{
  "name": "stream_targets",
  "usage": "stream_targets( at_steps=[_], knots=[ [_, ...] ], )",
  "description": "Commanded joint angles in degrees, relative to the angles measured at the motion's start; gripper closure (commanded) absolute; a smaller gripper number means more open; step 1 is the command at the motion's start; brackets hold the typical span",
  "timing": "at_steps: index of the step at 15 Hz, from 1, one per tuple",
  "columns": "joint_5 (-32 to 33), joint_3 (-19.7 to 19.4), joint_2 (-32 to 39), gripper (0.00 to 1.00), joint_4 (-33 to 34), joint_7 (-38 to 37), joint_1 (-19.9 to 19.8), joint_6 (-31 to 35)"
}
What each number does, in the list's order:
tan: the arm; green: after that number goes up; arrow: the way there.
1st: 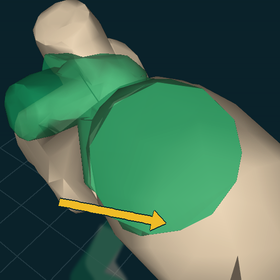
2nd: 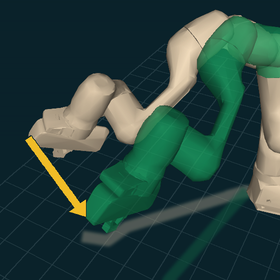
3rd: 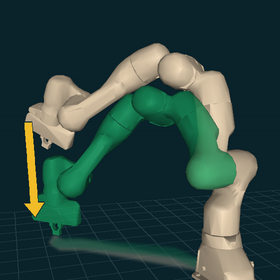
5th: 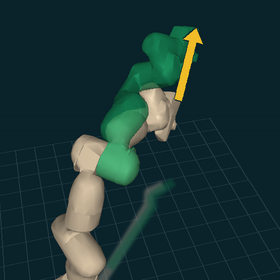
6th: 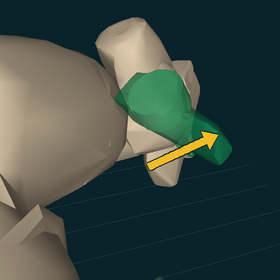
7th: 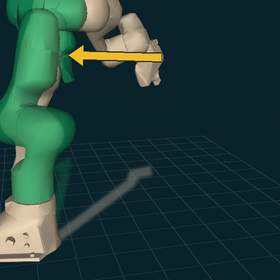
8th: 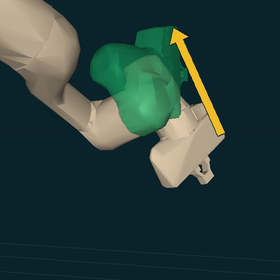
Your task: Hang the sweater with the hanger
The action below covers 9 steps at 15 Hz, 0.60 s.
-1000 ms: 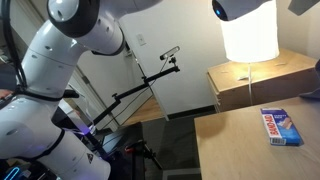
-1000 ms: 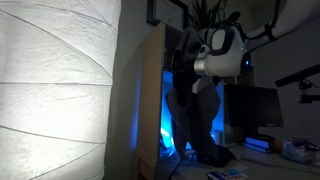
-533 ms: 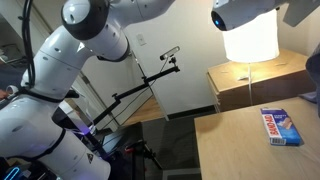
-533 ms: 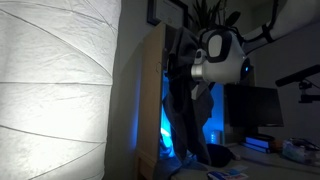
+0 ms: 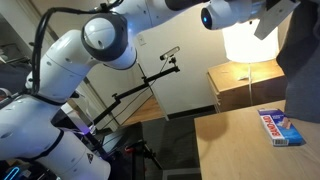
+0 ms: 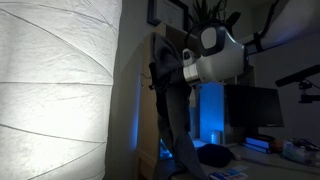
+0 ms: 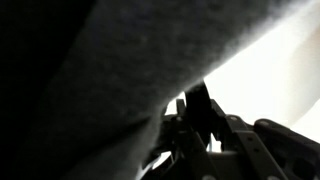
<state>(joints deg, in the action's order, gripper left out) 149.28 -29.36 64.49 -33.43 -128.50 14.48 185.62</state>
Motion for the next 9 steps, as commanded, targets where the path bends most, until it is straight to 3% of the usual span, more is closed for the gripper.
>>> stream_targets(
  at_steps=[1,3,4,9],
  knots=[
    [-0.01,16.26,2.66,0.93,13.92,15.05,-9.69,12.81],
    [-1.74,26.6,4.21,0.93,18.95,24.8,-15.25,21.57],
    [-1.95,31.8,-0.02,0.93,7.43,29.34,-13.67,15.3],
    [-10.74,57.5,1.68,0.94,1.61,51.97,-24.29,13.78]
  ],
)
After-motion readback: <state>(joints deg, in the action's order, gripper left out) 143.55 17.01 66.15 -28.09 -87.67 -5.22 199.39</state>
